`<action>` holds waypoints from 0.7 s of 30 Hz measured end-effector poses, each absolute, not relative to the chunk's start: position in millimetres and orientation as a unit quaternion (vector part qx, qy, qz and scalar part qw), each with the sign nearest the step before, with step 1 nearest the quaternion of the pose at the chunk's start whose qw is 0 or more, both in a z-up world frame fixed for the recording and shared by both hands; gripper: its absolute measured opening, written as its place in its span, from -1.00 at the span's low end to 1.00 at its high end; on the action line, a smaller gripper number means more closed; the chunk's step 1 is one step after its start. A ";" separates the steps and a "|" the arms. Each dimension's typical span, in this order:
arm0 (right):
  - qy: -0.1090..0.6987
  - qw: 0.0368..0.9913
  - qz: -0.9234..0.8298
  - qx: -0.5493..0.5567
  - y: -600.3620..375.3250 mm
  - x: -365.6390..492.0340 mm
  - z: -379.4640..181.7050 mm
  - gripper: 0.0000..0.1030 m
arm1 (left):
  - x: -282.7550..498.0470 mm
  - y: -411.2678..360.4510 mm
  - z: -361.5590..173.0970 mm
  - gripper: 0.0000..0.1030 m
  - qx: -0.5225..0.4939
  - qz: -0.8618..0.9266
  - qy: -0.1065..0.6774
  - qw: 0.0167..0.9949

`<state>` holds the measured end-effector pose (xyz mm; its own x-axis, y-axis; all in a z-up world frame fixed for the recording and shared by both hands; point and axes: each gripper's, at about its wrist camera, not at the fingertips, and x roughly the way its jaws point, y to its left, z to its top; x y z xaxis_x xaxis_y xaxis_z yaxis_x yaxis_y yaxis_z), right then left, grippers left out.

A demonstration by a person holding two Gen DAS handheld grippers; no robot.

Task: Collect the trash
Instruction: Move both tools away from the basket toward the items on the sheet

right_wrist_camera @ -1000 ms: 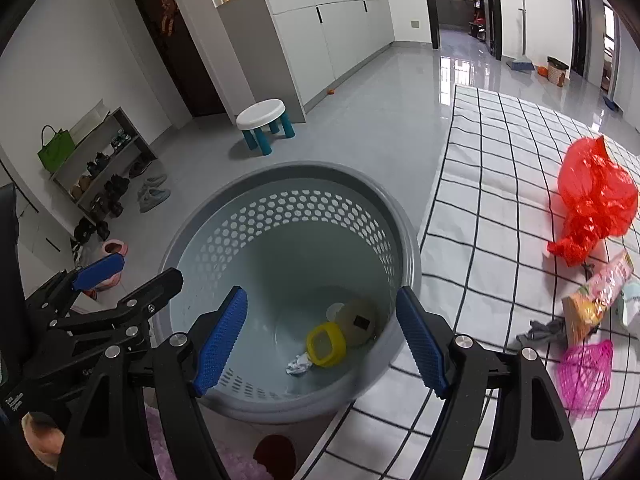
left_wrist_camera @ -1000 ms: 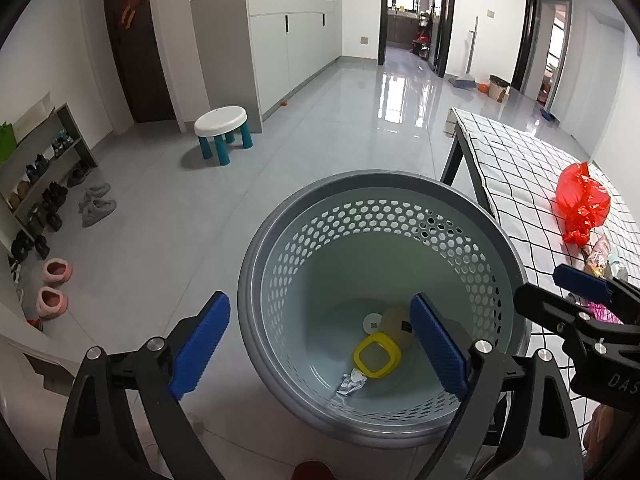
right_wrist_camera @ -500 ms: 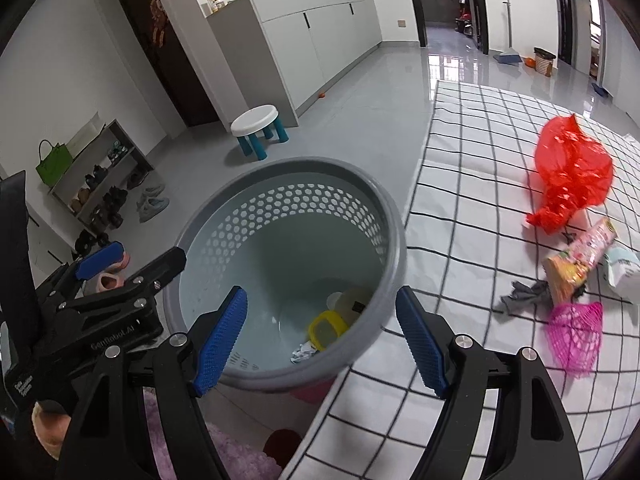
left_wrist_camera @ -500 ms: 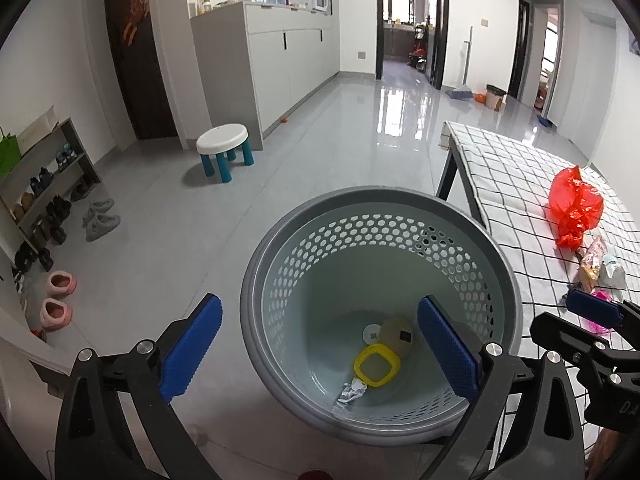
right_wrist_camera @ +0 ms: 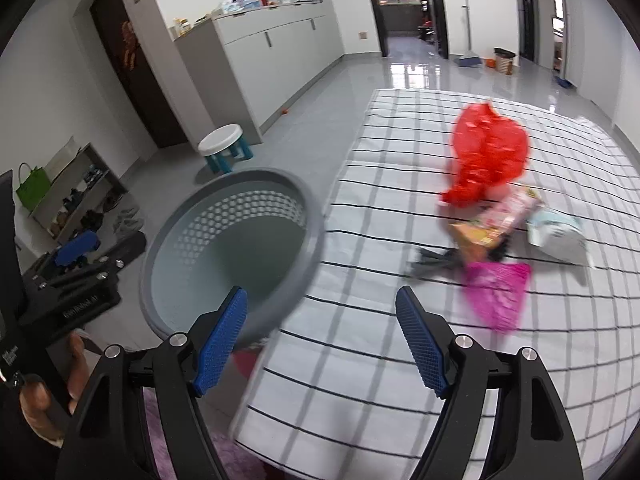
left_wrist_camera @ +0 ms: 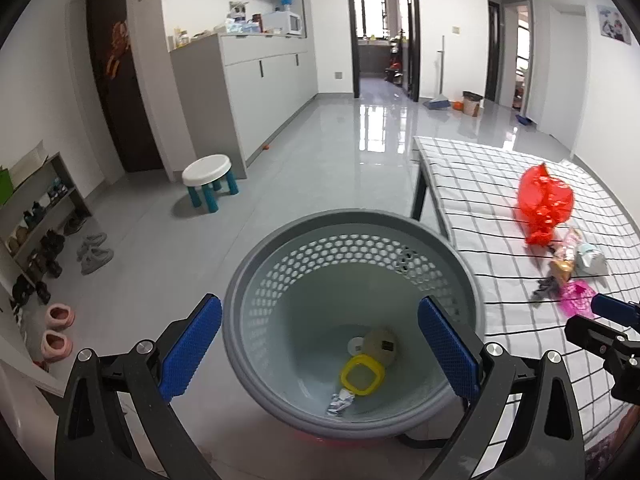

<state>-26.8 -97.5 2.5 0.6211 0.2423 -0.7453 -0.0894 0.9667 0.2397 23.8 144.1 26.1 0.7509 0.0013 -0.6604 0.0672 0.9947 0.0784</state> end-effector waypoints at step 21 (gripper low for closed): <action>0.430 0.893 -0.028 0.128 -244.5 -78.2 -10.4 0.43 | 11.5 29.9 30.1 0.87 0.047 -0.116 0.348 0.929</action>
